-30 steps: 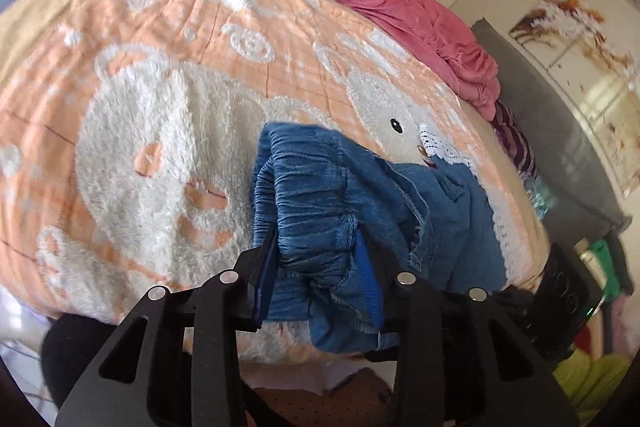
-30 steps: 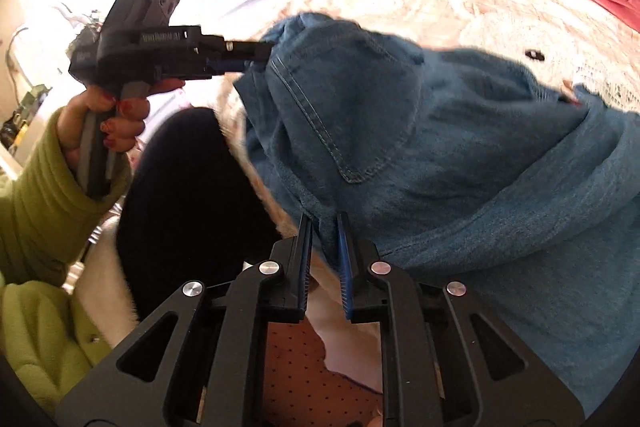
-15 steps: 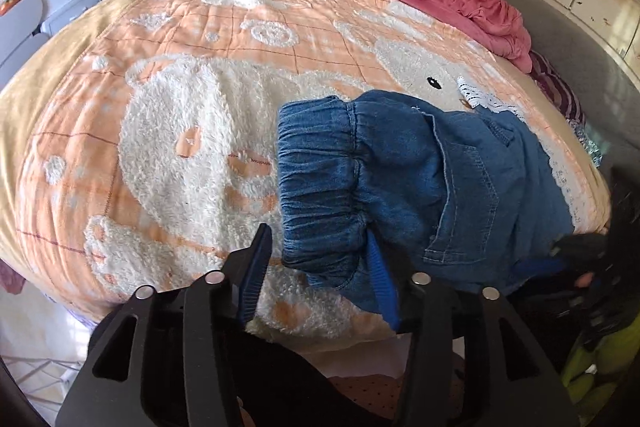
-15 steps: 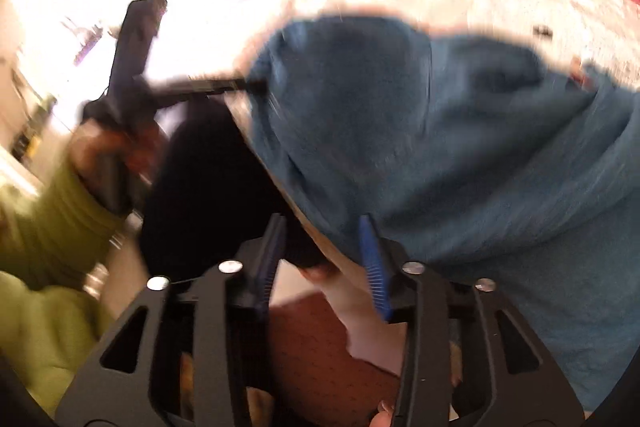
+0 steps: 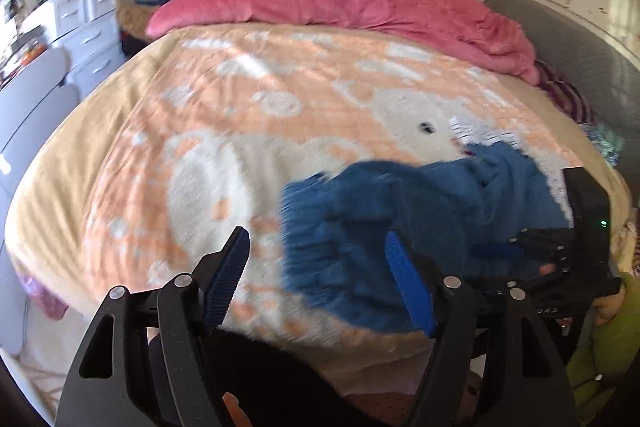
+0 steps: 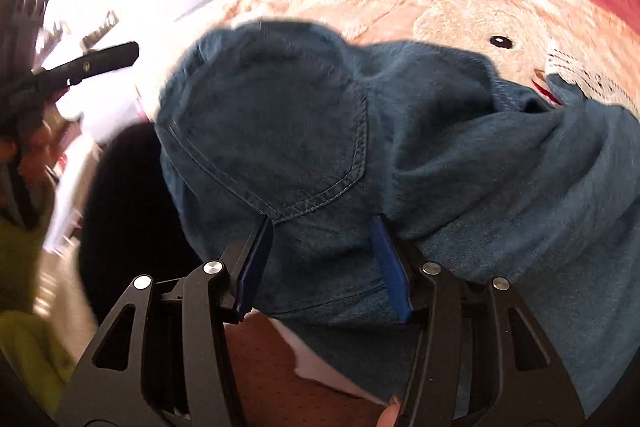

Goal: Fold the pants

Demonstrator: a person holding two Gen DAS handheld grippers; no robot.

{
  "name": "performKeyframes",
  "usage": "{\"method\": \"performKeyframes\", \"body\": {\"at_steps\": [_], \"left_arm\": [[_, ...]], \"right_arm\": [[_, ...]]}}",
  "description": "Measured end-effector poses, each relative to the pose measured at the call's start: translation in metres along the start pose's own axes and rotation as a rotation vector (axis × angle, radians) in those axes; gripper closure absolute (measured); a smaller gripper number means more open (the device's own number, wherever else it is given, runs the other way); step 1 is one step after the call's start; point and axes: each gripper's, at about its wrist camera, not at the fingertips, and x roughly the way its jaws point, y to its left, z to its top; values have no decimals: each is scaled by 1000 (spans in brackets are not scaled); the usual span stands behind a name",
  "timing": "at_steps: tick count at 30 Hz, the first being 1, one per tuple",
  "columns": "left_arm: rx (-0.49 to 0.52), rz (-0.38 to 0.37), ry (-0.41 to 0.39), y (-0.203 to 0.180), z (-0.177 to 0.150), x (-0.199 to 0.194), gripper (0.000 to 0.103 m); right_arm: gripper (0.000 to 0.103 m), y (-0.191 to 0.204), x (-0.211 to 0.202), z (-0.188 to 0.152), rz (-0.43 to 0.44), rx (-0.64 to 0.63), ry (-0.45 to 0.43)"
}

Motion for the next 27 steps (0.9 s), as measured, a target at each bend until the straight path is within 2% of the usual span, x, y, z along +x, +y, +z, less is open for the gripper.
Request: {"method": "performKeyframes", "body": {"at_steps": [2, 4, 8, 11, 15, 17, 19, 22, 24, 27], "left_arm": [[43, -56, -4, -22, 9, 6, 33], [88, -122, 10, -48, 13, 18, 33], [149, -222, 78, -91, 12, 52, 34], [205, -245, 133, -117, 5, 80, 36], [240, -197, 198, -132, -7, 119, 39], [261, -152, 192, -136, -15, 131, 37], [300, -130, 153, -140, -20, 131, 36], [258, -145, 155, -136, -17, 119, 36], [222, -214, 123, -135, -14, 99, 36], [260, -286, 66, -148, -14, 77, 36]], "right_arm": [[59, -4, -23, 5, 15, 34, -62], [54, -14, -49, 7, -24, 69, -128], [49, -48, -79, 1, -124, 142, -182], [48, -73, -87, -4, -165, 207, -186], [46, -91, -85, 3, -206, 224, -178], [45, -95, -79, 12, -227, 209, -170], [45, -98, -70, 31, -257, 179, -166], [45, -102, -64, 57, -299, 144, -146], [44, -109, -52, 79, -317, 124, -122], [42, -133, -20, 112, -324, 143, -49]]}}
